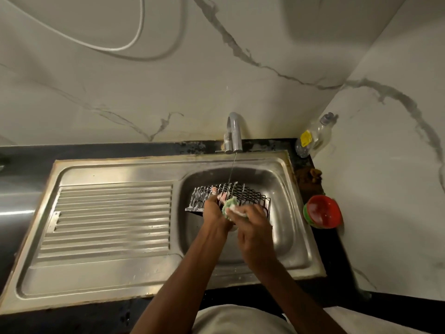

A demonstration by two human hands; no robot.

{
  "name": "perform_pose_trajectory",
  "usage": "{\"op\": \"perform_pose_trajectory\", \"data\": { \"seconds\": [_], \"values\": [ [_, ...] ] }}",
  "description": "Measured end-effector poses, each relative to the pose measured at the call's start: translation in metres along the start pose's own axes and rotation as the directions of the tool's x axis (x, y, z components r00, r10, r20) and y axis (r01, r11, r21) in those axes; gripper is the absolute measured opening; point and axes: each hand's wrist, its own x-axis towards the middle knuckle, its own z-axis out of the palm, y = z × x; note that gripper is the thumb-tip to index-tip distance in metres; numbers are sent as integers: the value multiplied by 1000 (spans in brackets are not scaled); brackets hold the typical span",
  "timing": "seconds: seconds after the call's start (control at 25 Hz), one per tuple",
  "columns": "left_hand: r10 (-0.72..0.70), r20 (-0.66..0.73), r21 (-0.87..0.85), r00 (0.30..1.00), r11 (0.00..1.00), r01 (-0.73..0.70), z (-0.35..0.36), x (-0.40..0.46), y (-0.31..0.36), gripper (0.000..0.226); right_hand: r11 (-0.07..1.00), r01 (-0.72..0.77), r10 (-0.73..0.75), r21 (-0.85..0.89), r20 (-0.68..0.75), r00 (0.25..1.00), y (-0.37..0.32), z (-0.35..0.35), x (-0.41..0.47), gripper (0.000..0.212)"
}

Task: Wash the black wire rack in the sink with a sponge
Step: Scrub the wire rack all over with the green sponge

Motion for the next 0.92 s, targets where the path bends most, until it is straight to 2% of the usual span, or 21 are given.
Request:
{"op": "perform_pose_trajectory", "data": {
  "seconds": [0.08, 0.16, 0.2, 0.28, 0.32, 0.36, 0.4, 0.48, 0.52, 0.56, 0.64, 0.68, 0.76, 0.84, 0.88, 0.92],
  "values": [
    [37, -42, 5, 998, 999, -36, -1, 6, 1, 34, 999, -50, 49, -3, -72, 996, 12, -9, -8, 36],
    [48, -40, 74, 998, 996, -45, 2, 4, -5, 47, 986, -162, 165, 30, -178, 970, 15, -10, 4, 34],
    [19, -2, 35, 1000, 999, -19, 5, 0, -4, 51, 988, -150, 151, 20, -179, 972, 7, -7, 9, 32],
    [22, -28, 58, 999, 998, -21, 1, 4, -3, 50, 999, -19, 14, -50, -111, 994, -4, 0, 3, 30],
    [21, -20, 80, 1000, 997, -19, -1, 13, -1, 56, 997, -25, 16, -75, -108, 994, 3, 1, -4, 29],
    [8, -14, 89, 1000, 996, -7, 0, 18, 3, 74, 992, -98, 85, -84, -147, 985, 16, -1, -11, 27],
    [0, -40, 72, 999, 997, 3, 2, 23, 4, 79, 975, -213, 194, -70, -209, 958, 32, -5, -15, 26],
    [-18, -86, -13, 996, 1000, 17, 10, 21, 2, 62, 932, -360, 330, -47, -302, 894, 40, -4, -15, 26],
    [-68, -79, 18, 995, 997, 70, 20, 3, 3, 66, 941, -335, 306, -50, -294, 905, 31, 1, -12, 23],
    [-101, -72, 26, 992, 994, 104, 27, -18, 2, 73, 968, -236, 206, -84, -268, 941, 17, 9, -9, 22],
    [-18, -126, 175, 992, 984, 40, 20, -12, -4, 86, 991, -10, -12, -132, -168, 986, 2, 17, -8, 28],
    [-44, -147, 215, 988, 974, 75, 17, -10, -3, 88, 988, 19, -41, -151, -146, 988, 11, 13, -8, 29],
    [-89, -206, 177, 974, 976, 127, 15, 5, 1, 79, 976, -113, 72, -184, -215, 974, 44, 1, -6, 20],
    [-117, -164, 155, 979, 977, 143, 10, 11, 1, 67, 946, -286, 229, -151, -311, 922, 56, -1, -7, 18],
    [-139, -174, 177, 975, 969, 170, 7, 5, 1, 63, 955, -262, 211, -138, -303, 929, 47, 6, -6, 18],
    [-155, -181, 203, 971, 960, 191, 4, 1, -3, 60, 978, -143, 103, -152, -248, 963, 32, 14, -7, 19]
  ]
}}
